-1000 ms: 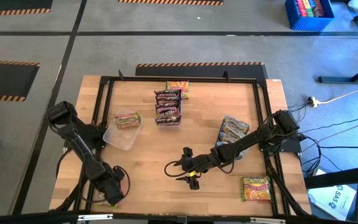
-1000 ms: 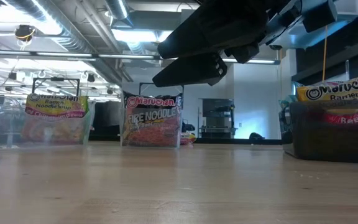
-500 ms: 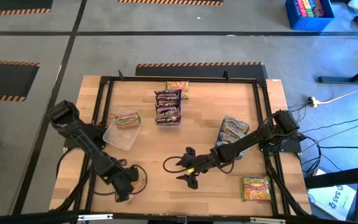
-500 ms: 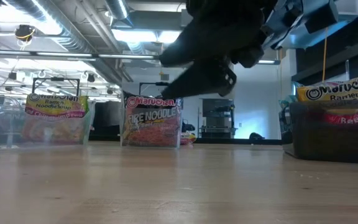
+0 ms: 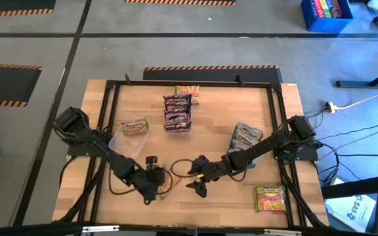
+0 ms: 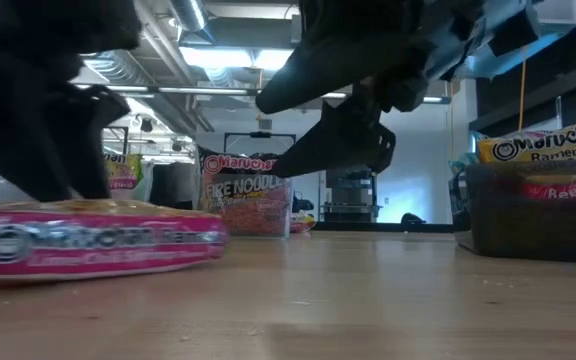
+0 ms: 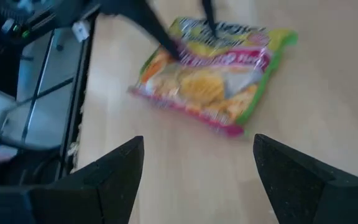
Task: Sort Maruchan noodles
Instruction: Put the green noodle pack into the left transparent bin
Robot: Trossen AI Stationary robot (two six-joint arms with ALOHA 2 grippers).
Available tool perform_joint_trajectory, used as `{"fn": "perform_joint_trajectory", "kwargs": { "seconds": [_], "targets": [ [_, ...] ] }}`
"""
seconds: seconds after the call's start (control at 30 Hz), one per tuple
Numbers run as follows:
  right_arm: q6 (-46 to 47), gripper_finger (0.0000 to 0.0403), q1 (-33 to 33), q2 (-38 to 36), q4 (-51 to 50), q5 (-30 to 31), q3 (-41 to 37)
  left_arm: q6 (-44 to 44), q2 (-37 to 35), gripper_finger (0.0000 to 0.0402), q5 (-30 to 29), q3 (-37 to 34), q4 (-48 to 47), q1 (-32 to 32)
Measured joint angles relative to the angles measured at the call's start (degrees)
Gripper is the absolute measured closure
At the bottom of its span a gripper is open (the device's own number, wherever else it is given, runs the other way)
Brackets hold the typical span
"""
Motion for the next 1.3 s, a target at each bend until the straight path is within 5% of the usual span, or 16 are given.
{"fn": "perform_joint_trajectory", "kwargs": {
  "seconds": [0.33,0.57,0.8,1.3],
  "targets": [
    [4.89,0.012,-5.64,2.82,1.66,-5.38,0.39,-9.83,-1.4,0.0219,5.62,2.42,-4.62,-2.36],
    [7.71,0.012,-8.03,10.98,1.19,-11.41,7.45,-15.75,-1.57,0.0219,3.27,2.67,-5.03,-9.09],
    [7.84,0.012,-10.13,13.64,-8.64,-11.6,13.72,-17.15,3.7,0.0219,0.93,1.44,-4.59,-11.33],
    [6.57,0.012,-10.85,13.7,-5.56,-18.49,13.83,-11.75,8.4,0.0219,-5.18,1.47,0.52,-7.13]
  ]
}}
